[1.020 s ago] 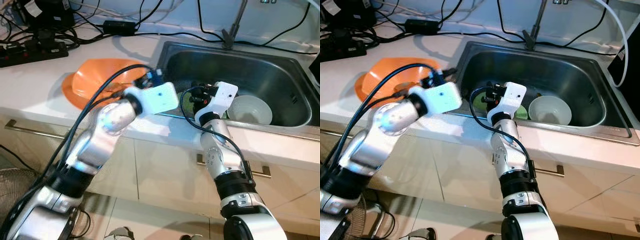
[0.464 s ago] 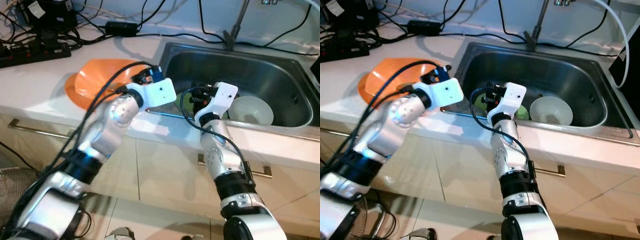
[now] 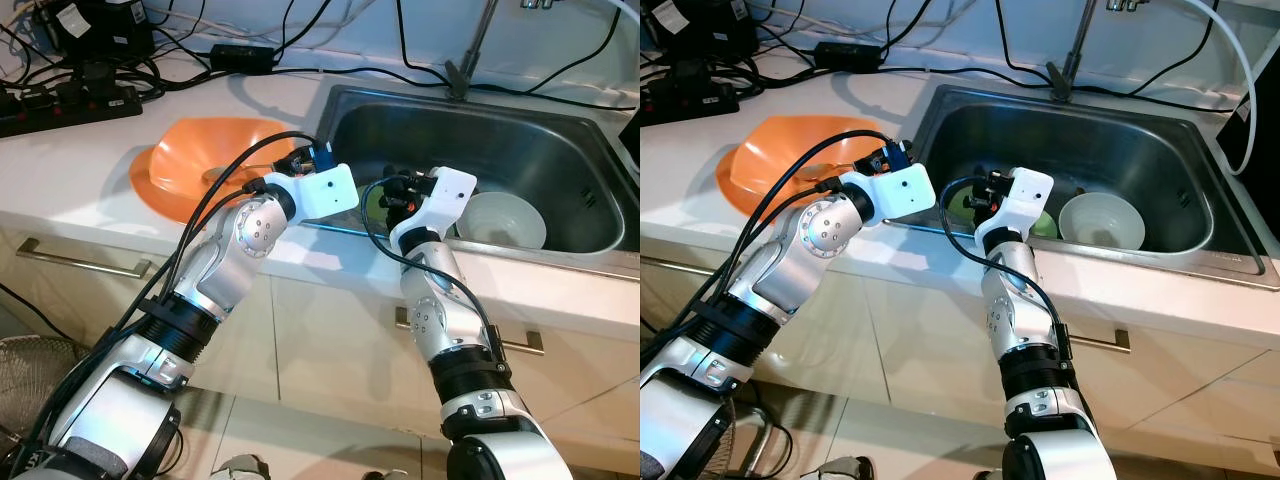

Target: Kitchen organization

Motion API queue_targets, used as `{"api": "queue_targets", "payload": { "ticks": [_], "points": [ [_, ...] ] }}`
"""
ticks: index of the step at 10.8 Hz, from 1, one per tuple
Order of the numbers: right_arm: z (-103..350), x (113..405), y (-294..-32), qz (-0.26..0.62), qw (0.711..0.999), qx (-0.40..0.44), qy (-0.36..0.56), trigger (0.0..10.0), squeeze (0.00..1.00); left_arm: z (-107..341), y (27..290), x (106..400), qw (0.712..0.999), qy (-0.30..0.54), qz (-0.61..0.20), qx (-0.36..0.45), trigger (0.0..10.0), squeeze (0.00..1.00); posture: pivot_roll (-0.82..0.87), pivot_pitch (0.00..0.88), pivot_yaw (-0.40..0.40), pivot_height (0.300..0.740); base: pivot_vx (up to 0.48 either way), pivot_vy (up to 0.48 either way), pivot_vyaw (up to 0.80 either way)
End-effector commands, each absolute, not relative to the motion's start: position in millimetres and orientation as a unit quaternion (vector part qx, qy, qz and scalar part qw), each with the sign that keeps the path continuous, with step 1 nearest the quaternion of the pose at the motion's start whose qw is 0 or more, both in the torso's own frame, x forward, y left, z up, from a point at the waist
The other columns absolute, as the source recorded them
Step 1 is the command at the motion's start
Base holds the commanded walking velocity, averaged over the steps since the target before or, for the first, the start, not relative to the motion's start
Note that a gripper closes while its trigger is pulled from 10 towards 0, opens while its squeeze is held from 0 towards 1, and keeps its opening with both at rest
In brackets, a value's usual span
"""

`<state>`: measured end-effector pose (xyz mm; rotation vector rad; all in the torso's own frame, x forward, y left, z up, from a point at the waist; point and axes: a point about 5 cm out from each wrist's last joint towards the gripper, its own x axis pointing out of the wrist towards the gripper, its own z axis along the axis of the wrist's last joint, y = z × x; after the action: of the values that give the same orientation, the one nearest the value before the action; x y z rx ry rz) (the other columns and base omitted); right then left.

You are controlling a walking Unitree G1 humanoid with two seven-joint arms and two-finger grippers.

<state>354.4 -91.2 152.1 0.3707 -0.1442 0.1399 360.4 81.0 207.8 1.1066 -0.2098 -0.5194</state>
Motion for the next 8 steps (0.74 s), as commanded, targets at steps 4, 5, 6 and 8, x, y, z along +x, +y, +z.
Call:
{"api": "queue_targets", "payload": {
  "ticks": [4, 5, 6, 8],
  "points": [
    [153, 353, -92, 0.058, 0.977, 0.189, -0.077, 10.0, 0.00, 217, 81, 368, 0.810, -0.110, -0.232, 0.528, 0.0, 0.00, 0.08, 0.052, -0.009, 0.740, 0.000, 0.000, 0.00],
    [154, 353, -92, 0.057, 0.977, 0.190, -0.078, 10.0, 0.00, 218, 82, 369, 0.810, -0.110, -0.226, 0.529, 0.0, 0.00, 0.08, 0.051, -0.008, 0.740, 0.000, 0.000, 0.00],
    [153, 354, -95, 0.053, 0.977, 0.190, -0.078, 10.0, 0.00, 220, 82, 370, 0.810, -0.112, -0.221, 0.532, 0.0, 0.00, 0.08, 0.051, -0.003, 0.740, 0.000, 0.000, 0.00],
    [154, 355, -97, 0.048, 0.977, 0.191, -0.079, 10.0, 0.00, 225, 79, 371, 0.809, -0.124, -0.218, 0.532, 0.0, 0.00, 0.08, 0.052, -0.003, 0.740, 0.000, 0.000, 0.00]
  ]
}}
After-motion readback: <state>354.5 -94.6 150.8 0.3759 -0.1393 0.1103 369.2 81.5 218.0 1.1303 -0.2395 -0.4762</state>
